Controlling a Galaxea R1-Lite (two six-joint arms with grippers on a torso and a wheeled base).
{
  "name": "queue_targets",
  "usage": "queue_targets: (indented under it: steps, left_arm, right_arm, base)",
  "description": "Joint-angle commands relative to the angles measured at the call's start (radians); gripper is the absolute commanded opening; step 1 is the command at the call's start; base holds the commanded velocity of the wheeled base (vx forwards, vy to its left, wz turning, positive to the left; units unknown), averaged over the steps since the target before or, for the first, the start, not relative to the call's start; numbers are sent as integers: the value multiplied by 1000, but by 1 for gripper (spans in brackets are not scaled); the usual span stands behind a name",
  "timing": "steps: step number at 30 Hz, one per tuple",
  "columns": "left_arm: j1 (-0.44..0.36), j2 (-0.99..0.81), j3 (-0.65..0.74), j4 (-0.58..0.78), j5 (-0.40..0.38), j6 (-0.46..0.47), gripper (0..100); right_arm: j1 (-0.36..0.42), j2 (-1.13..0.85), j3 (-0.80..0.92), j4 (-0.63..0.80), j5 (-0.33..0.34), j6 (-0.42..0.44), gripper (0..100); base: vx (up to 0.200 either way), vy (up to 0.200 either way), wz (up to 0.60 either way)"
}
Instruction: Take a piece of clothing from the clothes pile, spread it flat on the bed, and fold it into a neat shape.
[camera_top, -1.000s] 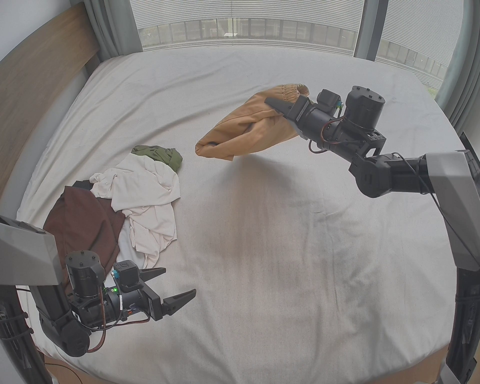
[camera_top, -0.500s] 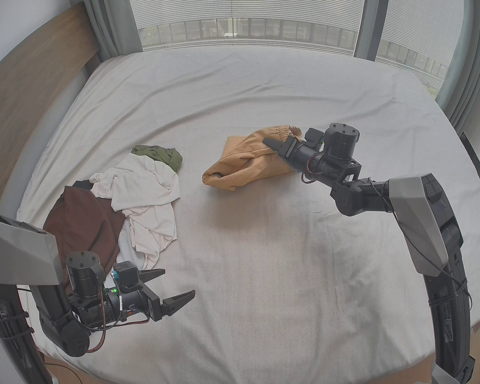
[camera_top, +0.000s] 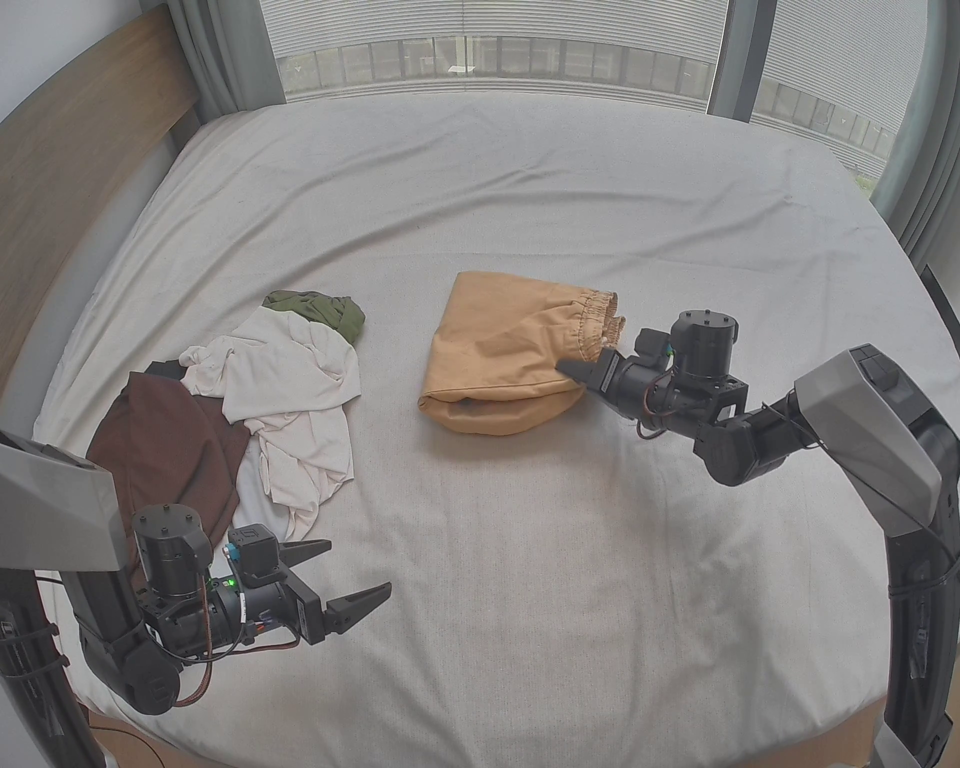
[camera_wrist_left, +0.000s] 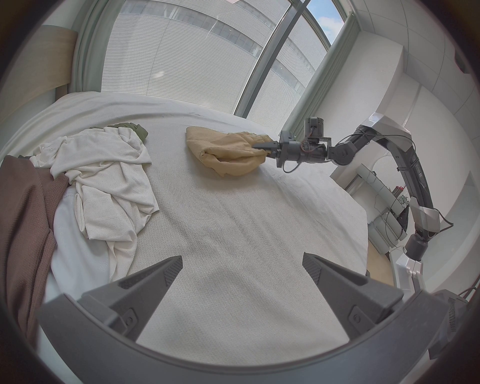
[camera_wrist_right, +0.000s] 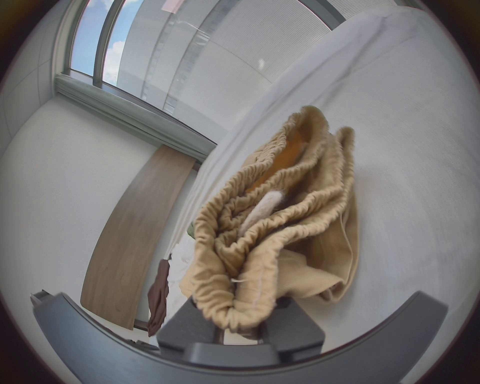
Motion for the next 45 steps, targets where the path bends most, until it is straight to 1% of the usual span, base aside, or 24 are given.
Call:
queue_targets:
  steps: [1, 6, 9, 10, 13, 15, 17, 18, 22, 27, 29, 32, 36, 37, 38, 42, 45]
  left_arm:
    - [-1, -1, 0, -1, 0, -1, 100]
    - [1, 0, -3, -1, 0, -1, 100]
    - [-1, 0, -3, -1, 0, -1, 100]
    - [-1, 0, -4, -1, 0, -1, 100]
    - [-1, 2, -4, -1, 0, -1, 100]
    - [-1, 2, -6, -1, 0, -2, 100]
    - [1, 2, -6, -1, 0, -2, 100]
    - [1, -1, -7, -1, 0, -2, 100]
    - [2, 0, -9, -1, -4, -2, 100]
    - [4, 0, -21, -1, -4, -16, 100]
    - [4, 2, -21, -1, -4, -16, 100]
    - [4, 0, -23, -1, -4, -16, 100]
    - [4, -1, -26, -1, -4, -18, 100]
    - [5, -3, -29, -1, -4, -18, 100]
    - [5, -3, -29, -1, -4, -18, 100]
    - [5, -4, -30, -1, -4, -18, 100]
    - [4, -4, -29, -1, -4, -18, 100]
  right_arm:
    - [-8, -84, 146, -42, -5, -18, 0]
    - [-14, -72, 179, -116, -6, -17, 0]
    - [-11, -72, 200, -136, -8, -15, 0]
    - [-8, -73, 206, -137, -11, -15, 100]
    - [-5, -86, 249, -142, -28, -18, 100]
    - [-5, -118, 315, -145, -31, -41, 100]
    - [-7, -129, 332, -148, -31, -54, 100]
    - [-13, -175, 402, -177, -32, -80, 100]
    - [-21, -311, 533, -240, -36, -84, 100]
    - [-21, -472, 634, -240, -36, -84, 100]
    - [-13, -515, 648, -242, -28, -81, 100]
    - [-10, -529, 626, -242, -23, -78, 100]
    - [-8, -478, 568, -232, -22, -73, 100]
    - [-8, -394, 522, -235, -25, -72, 100]
    - [-8, -357, 498, -235, -26, -72, 100]
    - [2, -276, 433, -232, -28, -70, 100]
    - [10, -212, 373, -232, -29, -50, 100]
  base:
    - [0, 0, 0]
    - [0, 0, 0]
    - [0, 0, 0]
    - [0, 0, 0]
    - [0, 0, 0]
    - [0, 0, 0]
    - [0, 0, 0]
    - [0, 0, 0]
    - [0, 0, 0]
    - [0, 0, 0]
    - [0, 0, 0]
    - [0, 0, 0]
    - [0, 0, 0]
    - [0, 0, 0]
    - [0, 0, 0]
    - [0, 0, 0]
    - [0, 0, 0]
